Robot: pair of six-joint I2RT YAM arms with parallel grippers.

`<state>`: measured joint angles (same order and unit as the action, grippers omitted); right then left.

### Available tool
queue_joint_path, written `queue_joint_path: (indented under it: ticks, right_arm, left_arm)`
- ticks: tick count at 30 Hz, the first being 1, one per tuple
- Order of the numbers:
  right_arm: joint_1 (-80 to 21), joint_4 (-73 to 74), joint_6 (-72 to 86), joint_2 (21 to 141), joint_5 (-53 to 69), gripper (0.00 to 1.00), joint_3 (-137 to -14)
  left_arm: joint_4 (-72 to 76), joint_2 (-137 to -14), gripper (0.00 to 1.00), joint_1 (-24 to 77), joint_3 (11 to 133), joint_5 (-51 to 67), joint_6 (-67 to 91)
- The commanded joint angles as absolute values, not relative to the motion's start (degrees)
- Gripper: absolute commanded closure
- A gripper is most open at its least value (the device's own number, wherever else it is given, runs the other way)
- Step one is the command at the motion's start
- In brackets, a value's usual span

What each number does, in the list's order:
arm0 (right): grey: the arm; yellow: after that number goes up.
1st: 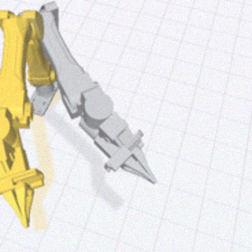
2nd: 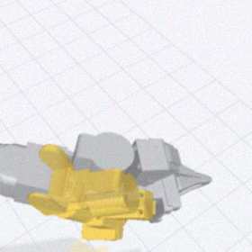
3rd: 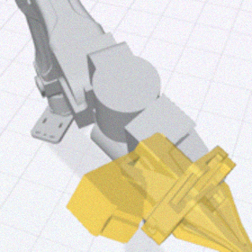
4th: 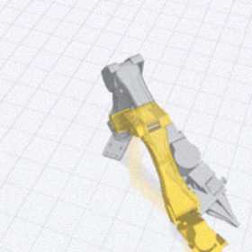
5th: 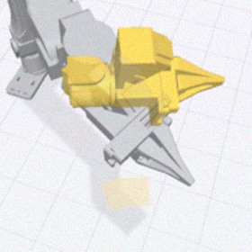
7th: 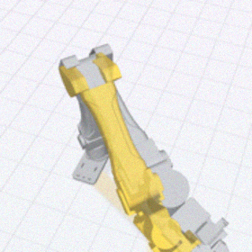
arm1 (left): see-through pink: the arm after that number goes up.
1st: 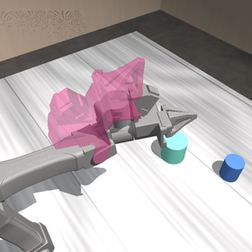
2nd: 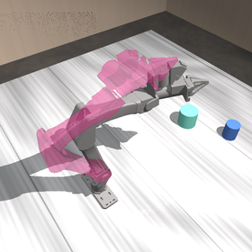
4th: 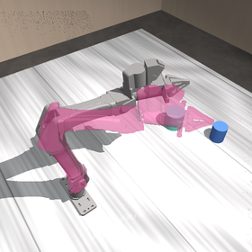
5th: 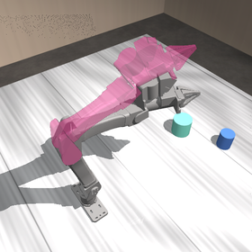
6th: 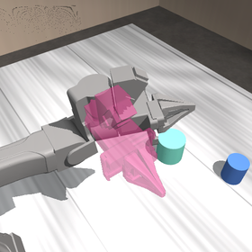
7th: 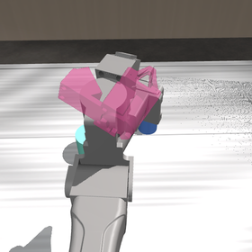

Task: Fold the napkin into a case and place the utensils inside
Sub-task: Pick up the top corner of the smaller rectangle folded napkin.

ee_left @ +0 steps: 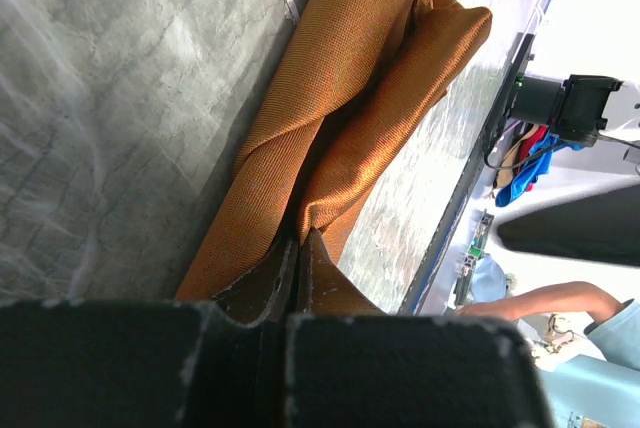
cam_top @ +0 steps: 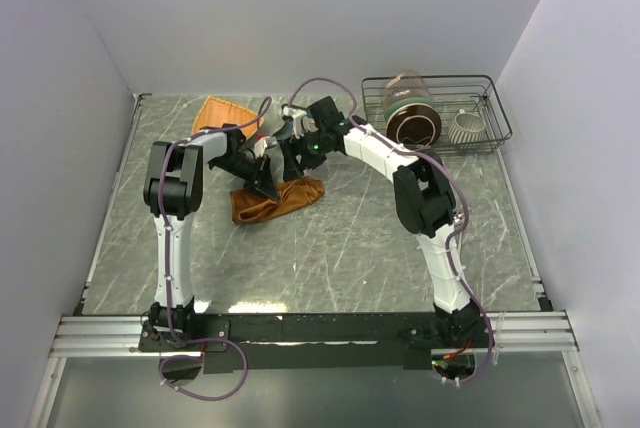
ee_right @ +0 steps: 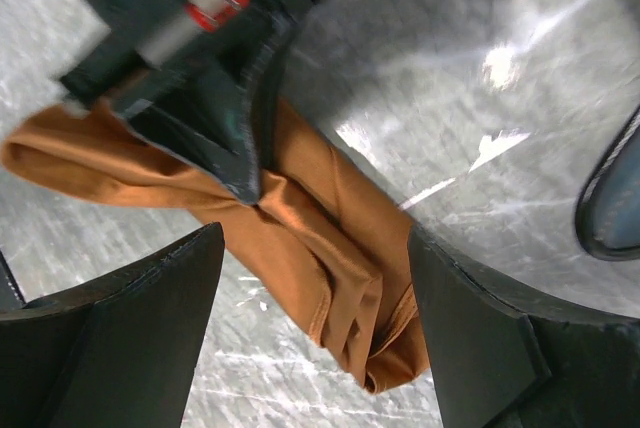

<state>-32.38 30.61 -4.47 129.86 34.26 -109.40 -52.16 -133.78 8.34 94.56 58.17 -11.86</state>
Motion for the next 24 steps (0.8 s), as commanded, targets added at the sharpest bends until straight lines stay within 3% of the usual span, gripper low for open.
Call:
queue_joint_path:
  ticks: [1, 4, 14, 20, 24]
  right_arm:
    - [-32.78, 29.18, -4.13, 130.87, 34.54, 0.18, -108.28]
    - [-32.87, 29.53, -4.66, 130.52, 34.63, 0.19, -106.88]
    - [-32.78, 29.97, -5.45, 124.54, 38.14, 0.36, -100.99]
    - [-32.61, 29.53, -5.45, 123.66, 38.58, 0.38, -99.93]
    - [-32.96, 29.27, -5.54, 124.71, 37.45, 0.47, -99.49]
  left_arm:
    - [-51.77, -135.79, 0.99, 8.26, 95.45, 53.35, -13.71]
    - [-51.59, -135.97, 0.99, 8.26, 95.45, 53.35, -13.62]
    - [-51.24, -136.05, 0.99, 8.17, 95.27, 53.61, -13.18]
    - [-50.89, -135.79, 0.99, 8.26, 94.92, 53.79, -12.57]
    - [-50.01, -135.0, 0.99, 8.26, 94.66, 55.1, -11.95]
